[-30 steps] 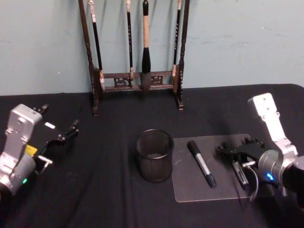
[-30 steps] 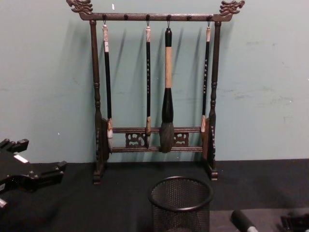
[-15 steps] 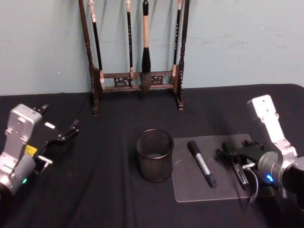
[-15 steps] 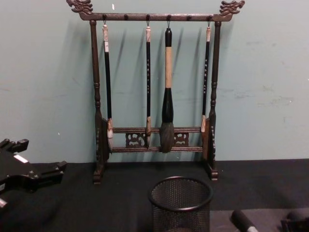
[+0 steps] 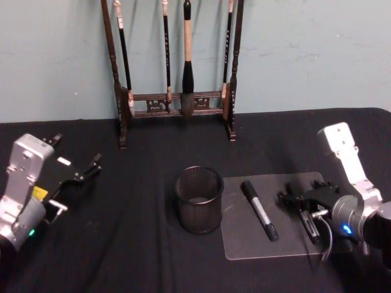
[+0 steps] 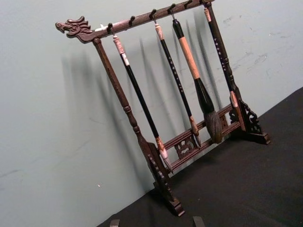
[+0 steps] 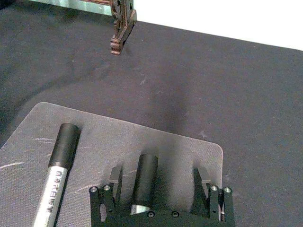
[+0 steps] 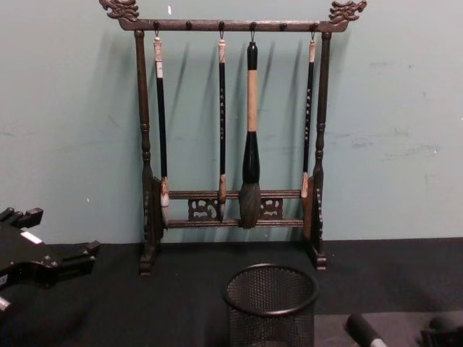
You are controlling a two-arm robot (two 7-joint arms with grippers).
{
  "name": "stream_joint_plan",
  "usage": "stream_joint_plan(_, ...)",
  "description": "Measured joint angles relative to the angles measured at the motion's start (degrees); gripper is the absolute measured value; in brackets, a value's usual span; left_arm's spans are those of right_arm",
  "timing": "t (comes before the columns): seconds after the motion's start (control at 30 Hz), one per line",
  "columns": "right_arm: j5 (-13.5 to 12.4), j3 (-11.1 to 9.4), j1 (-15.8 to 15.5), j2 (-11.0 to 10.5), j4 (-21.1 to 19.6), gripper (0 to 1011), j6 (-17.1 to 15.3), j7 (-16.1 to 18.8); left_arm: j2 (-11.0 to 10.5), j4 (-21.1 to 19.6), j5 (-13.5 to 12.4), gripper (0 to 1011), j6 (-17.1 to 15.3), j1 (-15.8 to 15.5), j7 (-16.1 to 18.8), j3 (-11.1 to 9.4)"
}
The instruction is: Pick up the water-based marker from the table and place it into the pen holder.
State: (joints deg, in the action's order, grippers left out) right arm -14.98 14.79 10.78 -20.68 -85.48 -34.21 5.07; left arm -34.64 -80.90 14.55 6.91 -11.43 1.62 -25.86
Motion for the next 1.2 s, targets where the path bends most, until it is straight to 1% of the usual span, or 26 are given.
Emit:
stream_joint_plan(0.47, -0.1, 0.1, 0.0, -0.1, 0.0, 1002, 0.1, -0.1, 0.0, 0.0, 0.0, 1001, 0.0, 0.0, 0.0, 0.0)
stream_joint_plan(0.53, -0.1, 0.1, 0.0, -0.1, -0.1, 982, 0.1, -0.1, 0.0, 0.0, 0.0, 1001, 0.0, 0.0, 0.0, 0.0)
stream_joint_plan(0.57, -0.2, 0.1, 0.0, -0.1, -0.1, 924, 0.1, -0.2, 0.0, 0.0, 0.0, 1001, 0.0, 0.0, 0.0, 0.0)
stream_joint_plan(0.6, -0.2, 0.1, 0.0, -0.1, -0.1, 924, 0.1, -0.2, 0.0, 0.0, 0.0, 1001, 0.0, 0.0, 0.0, 0.0)
stream_joint_plan(0.7, -0.2, 0.1, 0.0, -0.1, -0.1, 826, 0.1, -0.2, 0.0, 0.0, 0.0, 1001, 0.0, 0.0, 0.0, 0.0)
stream_joint_plan(0.73, -0.2, 0.1, 0.0, -0.1, -0.1, 811, 0.1, -0.2, 0.0, 0.0, 0.0, 1001, 0.0, 0.0, 0.0, 0.0)
stream_joint_plan(0.77, -0.2, 0.1, 0.0, -0.1, -0.1, 759, 0.1, -0.2, 0.0, 0.0, 0.0, 1001, 0.0, 0.0, 0.0, 0.0)
stream_joint_plan(0.83, -0.2, 0.1, 0.0, -0.1, -0.1, 759, 0.1, -0.2, 0.0, 0.0, 0.0, 1001, 0.0, 0.0, 0.0, 0.0)
stream_joint_plan(0.87, -0.2, 0.1, 0.0, -0.1, -0.1, 706, 0.1, -0.2, 0.0, 0.0, 0.0, 1001, 0.0, 0.0, 0.0, 0.0)
stream_joint_plan(0.9, -0.2, 0.1, 0.0, -0.1, -0.1, 621, 0.0, -0.2, 0.0, 0.0, 0.0, 1001, 0.0, 0.0, 0.0, 0.0)
stream_joint_plan(1.0, -0.2, 0.1, 0.0, -0.1, -0.1, 563, 0.0, -0.2, 0.0, 0.0, 0.0, 1001, 0.0, 0.0, 0.0, 0.0)
stream_joint_plan(1.07, -0.2, 0.1, 0.0, -0.1, -0.1, 476, 0.0, -0.2, 0.0, 0.0, 0.0, 1001, 0.0, 0.0, 0.0, 0.0)
stream_joint_plan(1.17, -0.2, 0.1, 0.0, -0.1, -0.1, 292, 0.0, -0.2, 0.0, 0.0, 0.0, 1001, 0.0, 0.0, 0.0, 0.0)
stream_joint_plan(1.2, -0.2, 0.1, 0.0, -0.1, -0.1, 292, 0.0, -0.2, 0.0, 0.0, 0.0, 1001, 0.0, 0.0, 0.0, 0.0)
